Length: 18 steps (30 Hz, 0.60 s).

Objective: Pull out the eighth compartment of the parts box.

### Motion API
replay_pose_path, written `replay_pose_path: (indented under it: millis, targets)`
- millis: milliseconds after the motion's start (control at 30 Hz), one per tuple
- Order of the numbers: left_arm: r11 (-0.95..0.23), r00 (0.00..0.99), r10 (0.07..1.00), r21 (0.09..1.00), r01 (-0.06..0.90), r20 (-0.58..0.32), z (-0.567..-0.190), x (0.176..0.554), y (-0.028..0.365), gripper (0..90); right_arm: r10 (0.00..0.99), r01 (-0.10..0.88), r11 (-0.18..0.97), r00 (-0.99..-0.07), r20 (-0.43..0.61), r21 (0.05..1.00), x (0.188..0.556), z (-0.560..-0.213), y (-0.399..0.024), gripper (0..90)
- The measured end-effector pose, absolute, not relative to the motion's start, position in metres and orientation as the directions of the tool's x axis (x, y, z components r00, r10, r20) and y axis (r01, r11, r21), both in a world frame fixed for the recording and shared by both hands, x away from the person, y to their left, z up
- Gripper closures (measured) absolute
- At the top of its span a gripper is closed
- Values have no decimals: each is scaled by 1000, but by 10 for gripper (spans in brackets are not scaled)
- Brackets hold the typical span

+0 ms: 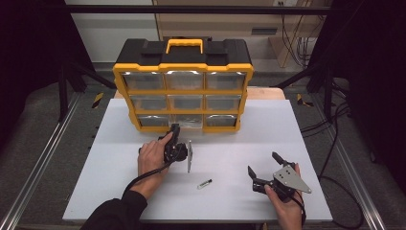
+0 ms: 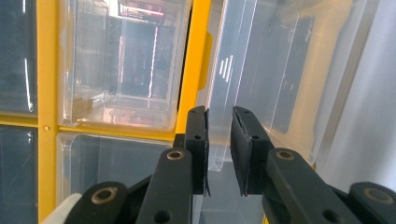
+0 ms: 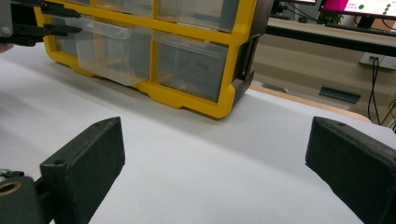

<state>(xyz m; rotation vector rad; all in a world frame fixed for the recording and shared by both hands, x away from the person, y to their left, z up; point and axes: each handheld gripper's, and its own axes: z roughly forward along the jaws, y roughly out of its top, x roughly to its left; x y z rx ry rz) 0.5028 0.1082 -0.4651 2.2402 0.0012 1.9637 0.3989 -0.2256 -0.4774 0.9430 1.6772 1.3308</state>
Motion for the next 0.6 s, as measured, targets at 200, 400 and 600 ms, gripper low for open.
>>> replay_pose_path:
  millis: [200,400,600]
  targets:
    - [-986,138,109,125,-112,984,-465,500,109,766,899,84,179,-419,-128,980,399,-478,-225,49]
    - [-986,131,104,119,-114,986,-465,500,109,765,899,84,180,-419,-129,980,399,-478,-226,48]
    - [-986,127,106,121,-113,986,-467,498,109,765,898,86,181,-420,-129,980,399,-479,-225,48]
